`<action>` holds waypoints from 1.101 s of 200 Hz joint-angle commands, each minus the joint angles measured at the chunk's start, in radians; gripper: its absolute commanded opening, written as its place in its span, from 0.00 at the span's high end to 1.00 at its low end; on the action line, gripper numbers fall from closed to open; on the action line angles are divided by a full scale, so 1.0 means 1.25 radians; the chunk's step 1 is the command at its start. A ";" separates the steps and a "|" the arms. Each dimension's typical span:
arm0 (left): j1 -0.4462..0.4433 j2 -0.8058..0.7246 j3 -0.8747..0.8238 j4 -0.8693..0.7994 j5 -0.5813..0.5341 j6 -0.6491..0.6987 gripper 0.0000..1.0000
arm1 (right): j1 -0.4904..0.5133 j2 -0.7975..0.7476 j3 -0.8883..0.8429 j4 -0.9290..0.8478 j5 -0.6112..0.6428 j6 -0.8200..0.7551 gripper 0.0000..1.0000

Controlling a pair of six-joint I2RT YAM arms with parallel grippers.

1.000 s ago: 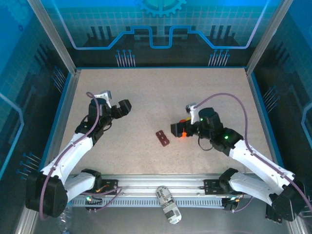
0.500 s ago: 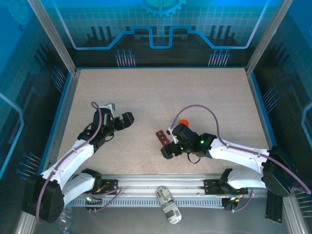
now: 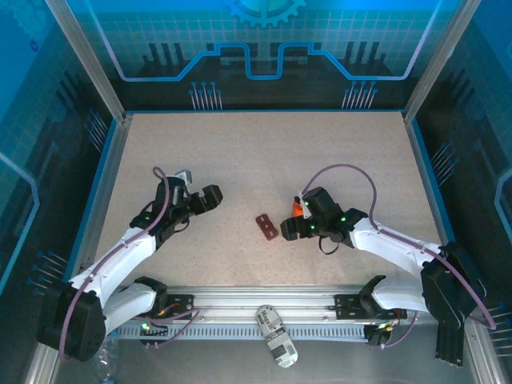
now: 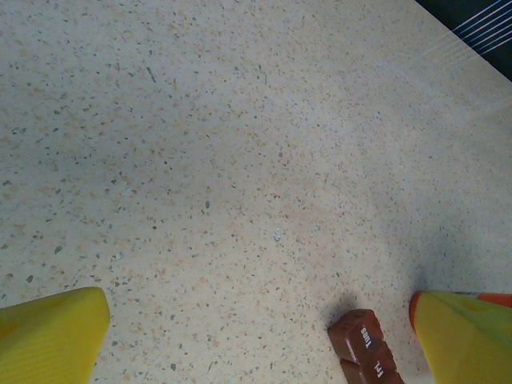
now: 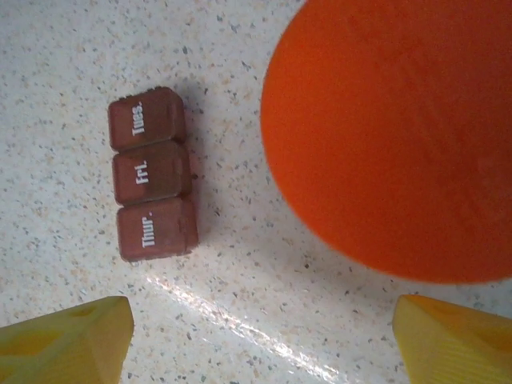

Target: Sort the pills into containers

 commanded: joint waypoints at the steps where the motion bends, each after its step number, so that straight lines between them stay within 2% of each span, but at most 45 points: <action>1: -0.011 0.004 -0.002 0.013 0.011 -0.011 0.01 | -0.014 0.025 0.012 0.040 -0.064 -0.012 0.16; 71: -0.019 0.008 0.014 0.010 0.005 -0.009 0.01 | -0.035 0.122 0.029 0.135 -0.061 0.006 0.27; 156: -0.030 0.015 0.012 0.012 -0.002 -0.008 0.01 | -0.104 0.196 0.080 0.170 -0.086 -0.012 0.29; 188: -0.030 0.016 0.013 0.011 0.004 -0.010 0.01 | -0.072 0.151 0.054 0.148 -0.102 0.000 0.28; 220: -0.034 0.014 0.012 0.019 0.009 -0.012 0.01 | 0.002 0.103 0.006 0.135 -0.067 0.032 0.21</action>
